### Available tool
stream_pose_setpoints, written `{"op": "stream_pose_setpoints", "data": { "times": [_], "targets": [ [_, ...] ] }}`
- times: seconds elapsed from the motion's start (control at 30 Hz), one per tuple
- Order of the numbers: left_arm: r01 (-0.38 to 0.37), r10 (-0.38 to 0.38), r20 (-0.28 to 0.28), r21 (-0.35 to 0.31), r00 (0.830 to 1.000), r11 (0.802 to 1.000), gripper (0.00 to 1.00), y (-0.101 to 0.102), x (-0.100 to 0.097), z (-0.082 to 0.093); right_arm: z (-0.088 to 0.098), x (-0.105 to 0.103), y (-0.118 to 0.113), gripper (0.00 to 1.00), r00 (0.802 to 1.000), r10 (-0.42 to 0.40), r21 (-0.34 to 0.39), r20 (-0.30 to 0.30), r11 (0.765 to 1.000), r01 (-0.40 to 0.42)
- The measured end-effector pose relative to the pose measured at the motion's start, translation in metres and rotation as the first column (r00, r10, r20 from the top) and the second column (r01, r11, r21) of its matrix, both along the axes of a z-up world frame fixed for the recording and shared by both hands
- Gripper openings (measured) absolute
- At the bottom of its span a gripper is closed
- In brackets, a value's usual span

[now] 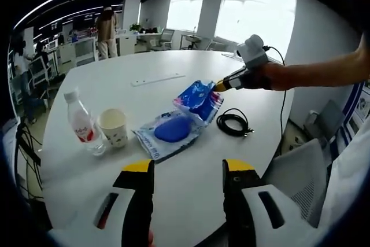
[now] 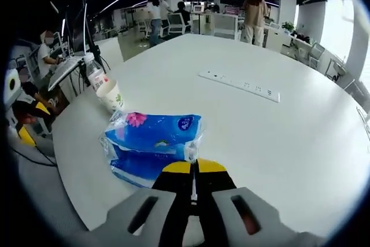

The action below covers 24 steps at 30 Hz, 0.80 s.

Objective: Arrange the tabletop items into an orderly group along one side of the table until the central work area is clear of visible clutter.

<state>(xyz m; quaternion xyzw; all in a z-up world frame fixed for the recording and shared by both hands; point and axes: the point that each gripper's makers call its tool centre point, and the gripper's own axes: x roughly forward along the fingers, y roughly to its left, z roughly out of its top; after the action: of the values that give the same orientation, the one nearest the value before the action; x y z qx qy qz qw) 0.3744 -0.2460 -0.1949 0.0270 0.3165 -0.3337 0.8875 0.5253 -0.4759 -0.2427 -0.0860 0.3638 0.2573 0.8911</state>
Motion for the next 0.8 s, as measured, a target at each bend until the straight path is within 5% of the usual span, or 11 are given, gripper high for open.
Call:
{"op": "stream_pose_setpoints", "data": {
  "times": [0.8],
  "targets": [
    [0.099, -0.099, 0.003, 0.000, 0.995, 0.995, 0.47, -0.049, 0.007, 0.003, 0.002, -0.032, -0.102, 0.00, 0.984, -0.176, 0.005, -0.010, 0.984, 0.176]
  ]
}}
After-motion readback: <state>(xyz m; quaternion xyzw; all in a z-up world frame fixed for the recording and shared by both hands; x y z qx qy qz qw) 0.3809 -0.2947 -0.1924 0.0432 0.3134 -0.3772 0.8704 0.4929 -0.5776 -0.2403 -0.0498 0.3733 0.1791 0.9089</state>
